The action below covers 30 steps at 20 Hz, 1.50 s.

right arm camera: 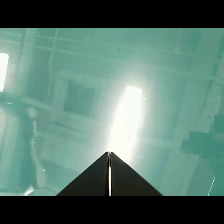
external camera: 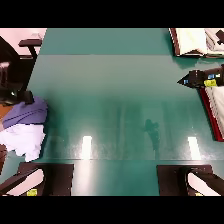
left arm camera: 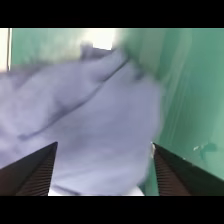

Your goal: Fold the shirts.

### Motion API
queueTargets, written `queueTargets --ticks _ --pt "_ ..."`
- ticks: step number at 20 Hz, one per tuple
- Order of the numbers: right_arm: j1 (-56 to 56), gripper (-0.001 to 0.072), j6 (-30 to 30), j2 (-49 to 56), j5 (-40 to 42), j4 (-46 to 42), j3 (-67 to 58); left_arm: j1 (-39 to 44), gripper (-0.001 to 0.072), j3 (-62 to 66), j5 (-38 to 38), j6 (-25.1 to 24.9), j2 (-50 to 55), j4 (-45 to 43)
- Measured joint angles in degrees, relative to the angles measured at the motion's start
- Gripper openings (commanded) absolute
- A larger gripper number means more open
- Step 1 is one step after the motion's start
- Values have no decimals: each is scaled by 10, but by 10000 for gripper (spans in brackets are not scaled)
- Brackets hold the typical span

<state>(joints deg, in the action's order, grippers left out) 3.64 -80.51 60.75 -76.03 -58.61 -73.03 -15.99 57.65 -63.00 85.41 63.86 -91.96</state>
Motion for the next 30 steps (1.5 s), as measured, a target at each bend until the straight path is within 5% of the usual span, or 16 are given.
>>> queueTargets --ticks 1,3,5,15,21,26,27,28,29,30 --pt "0 18 0 0 0 0 0 -6 612 -21 15 0 10 -2" --pt "0 18 0 0 0 0 0 -12 176 -44 38 1 23 -4" --pt "0 18 0 0 2 0 0 -16 27 -50 44 2 30 -5" --pt "0 18 0 0 10 5 -108 12 24 195 -12 2 -86 52" --pt "0 18 0 0 10 3 -207 191 24 342 -57 -13 -119 89" --pt "0 18 0 0 12 1 -237 378 28 364 -97 -31 -44 94" --pt "0 18 0 0 11 1 -239 415 73 366 -104 -38 -17 95" --pt "0 18 0 0 10 1 -240 447 411 367 -107 -45 11 96" --pt "0 18 0 0 10 2 -241 478 628 368 -104 -52 42 100" --pt "0 18 0 0 9 1 -242 502 623 369 -98 -57 69 101"
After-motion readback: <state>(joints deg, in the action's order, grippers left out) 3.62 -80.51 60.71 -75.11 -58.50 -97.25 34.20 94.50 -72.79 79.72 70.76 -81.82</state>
